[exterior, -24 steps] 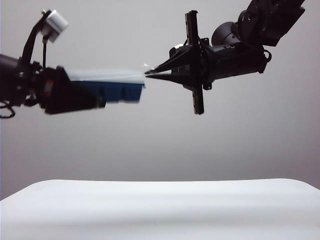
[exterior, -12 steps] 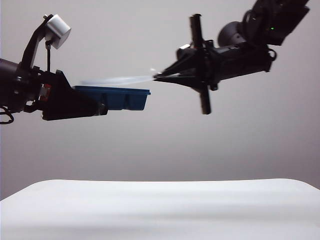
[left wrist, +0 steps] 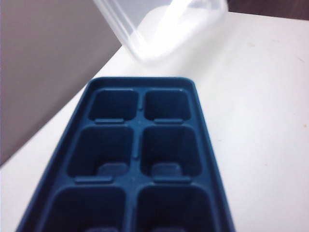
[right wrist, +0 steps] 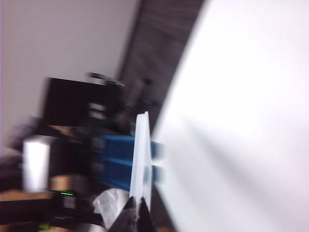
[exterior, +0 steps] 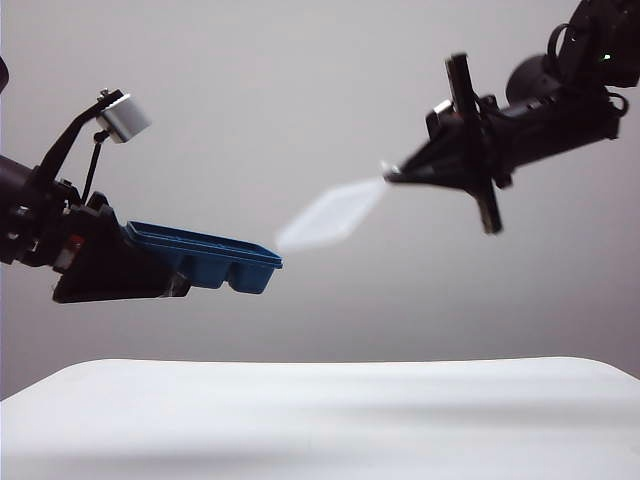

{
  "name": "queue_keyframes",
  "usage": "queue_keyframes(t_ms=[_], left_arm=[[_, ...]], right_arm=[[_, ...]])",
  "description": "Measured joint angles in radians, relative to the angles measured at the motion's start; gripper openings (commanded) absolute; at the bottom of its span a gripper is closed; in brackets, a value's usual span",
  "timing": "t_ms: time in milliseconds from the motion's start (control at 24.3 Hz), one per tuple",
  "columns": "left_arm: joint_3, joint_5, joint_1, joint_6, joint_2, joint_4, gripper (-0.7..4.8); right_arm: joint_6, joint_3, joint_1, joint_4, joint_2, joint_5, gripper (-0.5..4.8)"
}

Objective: Pick up the ice cube tray, remove its lid, and then place both the tray and the lid back on the table.

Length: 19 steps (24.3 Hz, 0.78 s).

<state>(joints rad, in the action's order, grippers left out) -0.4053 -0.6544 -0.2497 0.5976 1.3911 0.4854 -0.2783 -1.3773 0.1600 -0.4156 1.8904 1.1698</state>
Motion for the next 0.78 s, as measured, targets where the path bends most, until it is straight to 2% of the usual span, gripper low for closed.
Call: queue_keyframes(t_ms=[123,247,535,782], left_arm=[[0.0,-0.045,0.002,0.047,0.009,0.019,2.68],[0.0,-0.128,0.041,0.058,0.094,0.095,2.67],[0.001,-0.183,0.07,0.02,0.254,0.194,2.67],[-0.001,-0.188,0.069,0.01,0.392,0.294,2.66]], right_arm=[[0.149,0.035,-0.004,-0.103,0.008,-0.071,-0.02],[0.24,0.131,-0.029,-0.102,0.043,-0.098,-0.02],[0.25,0.189,-0.118,-0.016,0.082,-0.145,-0.02],[0.268,0.217,-0.162,0.002,0.141,-0.26,-0.02]])
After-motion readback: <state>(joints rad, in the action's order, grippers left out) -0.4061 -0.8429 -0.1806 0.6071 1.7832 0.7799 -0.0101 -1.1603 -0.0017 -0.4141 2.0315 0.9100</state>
